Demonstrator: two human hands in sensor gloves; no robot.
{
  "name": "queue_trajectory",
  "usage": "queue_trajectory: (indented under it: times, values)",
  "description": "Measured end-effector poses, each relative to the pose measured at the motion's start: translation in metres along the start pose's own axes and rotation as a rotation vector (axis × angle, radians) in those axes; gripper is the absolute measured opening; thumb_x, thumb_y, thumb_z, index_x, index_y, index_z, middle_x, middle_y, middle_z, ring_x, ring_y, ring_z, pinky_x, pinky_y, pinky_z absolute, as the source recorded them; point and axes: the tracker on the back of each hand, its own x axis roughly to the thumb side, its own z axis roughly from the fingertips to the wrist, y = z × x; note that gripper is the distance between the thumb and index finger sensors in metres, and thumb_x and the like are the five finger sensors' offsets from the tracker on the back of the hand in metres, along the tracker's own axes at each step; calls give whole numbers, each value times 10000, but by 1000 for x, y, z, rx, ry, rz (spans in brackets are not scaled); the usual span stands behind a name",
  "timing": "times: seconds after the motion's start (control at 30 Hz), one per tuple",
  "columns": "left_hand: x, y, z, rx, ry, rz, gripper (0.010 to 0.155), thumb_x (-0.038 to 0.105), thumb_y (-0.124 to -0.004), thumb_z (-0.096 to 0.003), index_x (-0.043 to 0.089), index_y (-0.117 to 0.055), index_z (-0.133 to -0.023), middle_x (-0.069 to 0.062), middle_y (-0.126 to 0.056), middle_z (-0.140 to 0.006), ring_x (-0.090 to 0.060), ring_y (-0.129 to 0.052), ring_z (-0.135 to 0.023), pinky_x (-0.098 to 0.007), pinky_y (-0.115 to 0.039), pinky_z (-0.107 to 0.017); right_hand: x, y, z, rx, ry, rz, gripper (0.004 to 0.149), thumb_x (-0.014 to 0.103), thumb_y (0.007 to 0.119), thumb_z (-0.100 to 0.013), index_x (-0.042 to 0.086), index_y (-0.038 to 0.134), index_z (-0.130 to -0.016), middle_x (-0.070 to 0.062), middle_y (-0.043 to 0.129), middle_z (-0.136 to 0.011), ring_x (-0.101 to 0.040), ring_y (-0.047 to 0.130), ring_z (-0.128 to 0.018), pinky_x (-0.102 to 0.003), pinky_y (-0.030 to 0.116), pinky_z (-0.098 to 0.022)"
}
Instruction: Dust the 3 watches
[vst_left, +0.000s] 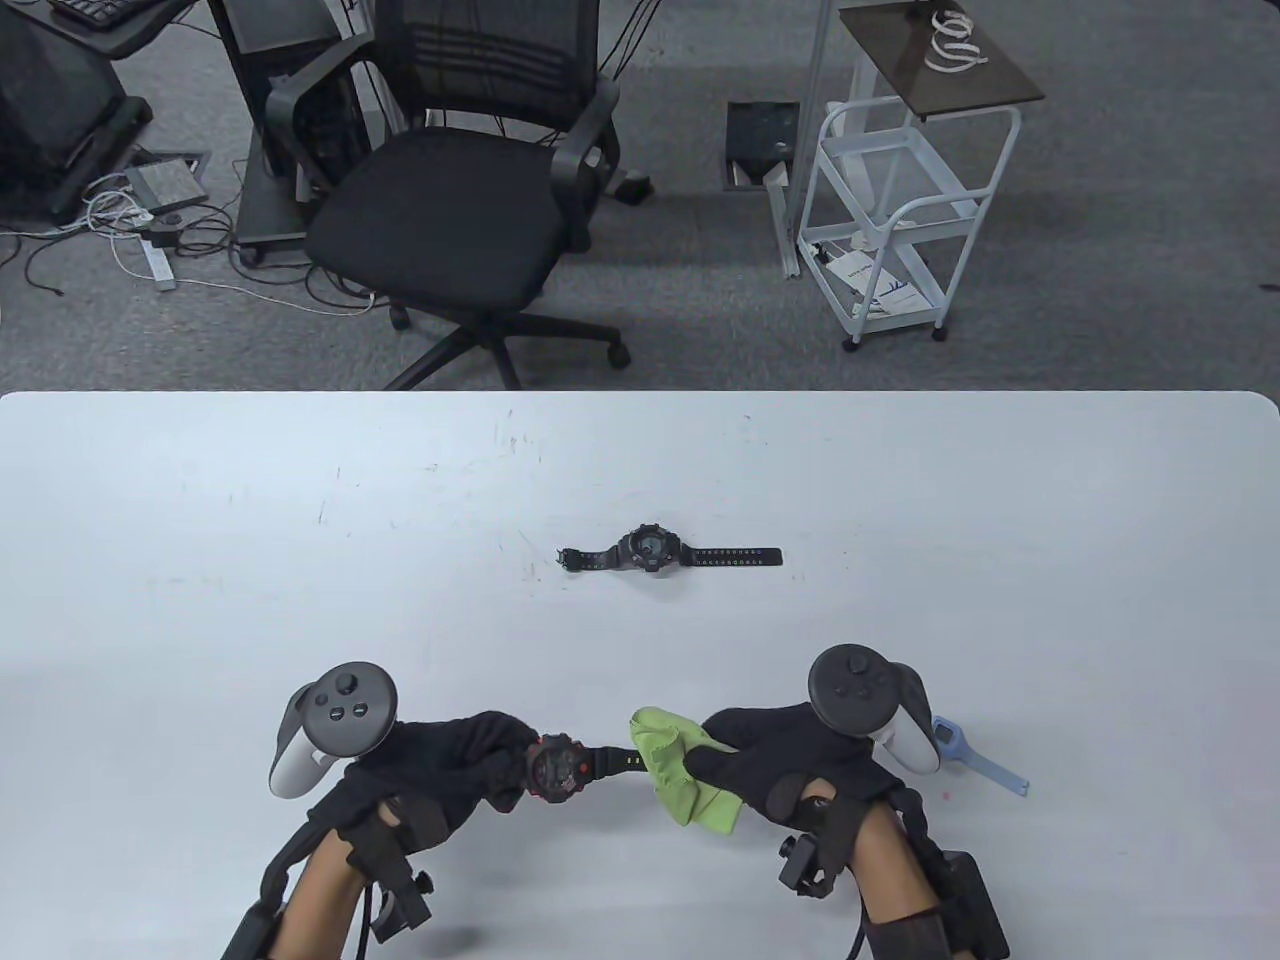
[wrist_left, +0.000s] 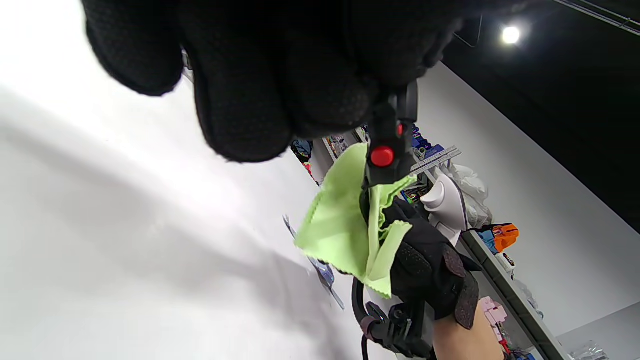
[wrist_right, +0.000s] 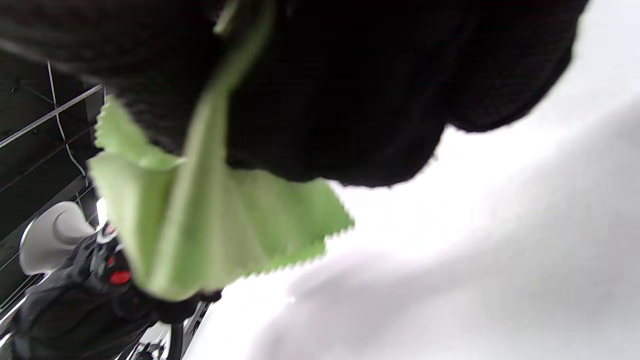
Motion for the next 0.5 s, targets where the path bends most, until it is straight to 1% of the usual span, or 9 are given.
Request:
queue_trajectory:
  times: [0.07, 0.1, 0.13, 0.27, 0.37, 0.4, 0.47, 0.5]
  values:
    - [0, -2, -1, -20, 0, 7, 533, 353, -760, -489, 61, -835, -928, -78, -1023, -655, -312, -1051, -577, -652, -736, -610, -1, -1, 1, 17, -1, -37, 452, 507, 901, -442, 147, 1033, -683, 23, 1052, -457, -187, 1051, -407, -544, 830, -457]
    - [0, -2, -1, -23, 1, 4, 533, 353, -760, -489, 57, -838, -926, -78, -1024, -653, -312, -1053, -574, -651, -739, -608, -2, -1, 0, 25, -9, -42, 447, 489, 894, -441, 148, 1023, -701, 15, 1049, -475, -197, 1045, -429, -552, 820, -472]
    - [0, -2, -2, -32, 2, 2, 533, 353, -760, -489, 56, -839, -924, -77, -1024, -650, -311, -1054, -571, -650, -741, -607, -3, 0, 0, 69, -9, -62, 444, 470, 882, -443, 150, 1010, -722, 4, 1043, -503, -210, 1036, -459, -562, 805, -493]
    - [0, 0, 0, -25, 3, 6, 533, 354, -760, -490, 54, -839, -924, -79, -1025, -649, -312, -1054, -570, -649, -740, -608, -7, 3, -1, 115, 11, -96, 442, 382, 859, -457, 147, 966, -815, -43, 1023, -606, -260, 1010, -552, -603, 757, -539]
    - [0, -1, -1, -24, 4, 1, 534, 354, -761, -488, 53, -842, -922, -79, -1025, -648, -312, -1054, -571, -650, -741, -606, -6, 3, -1, 102, 25, -64, 445, 402, 861, -455, 145, 978, -800, -32, 1032, -583, -248, 1021, -525, -593, 772, -522]
    - [0, 0, 0, -21, 4, 2, 533, 354, -761, -489, 54, -841, -923, -79, -1025, -648, -312, -1054, -571, -649, -741, -606, -6, 2, -1, 78, 28, -46, 448, 423, 872, -453, 140, 993, -779, -21, 1044, -554, -233, 1033, -496, -581, 790, -504]
    - [0, 0, 0, -20, 5, 1, 533, 354, -760, -489, 55, -840, -923, -78, -1025, -649, -312, -1054, -571, -650, -740, -608, -6, 1, -1, 68, 39, -22, 451, 462, 887, -452, 135, 1019, -732, -1, 1054, -499, -209, 1047, -445, -562, 814, -477]
    - [0, 1, 0, -14, 4, 3, 534, 354, -762, -489, 54, -841, -923, -80, -1025, -648, -312, -1053, -571, -650, -740, -607, -7, -1, 0, 40, 39, -4, 454, 488, 896, -446, 137, 1032, -701, 14, 1056, -465, -192, 1053, -412, -549, 828, -460]
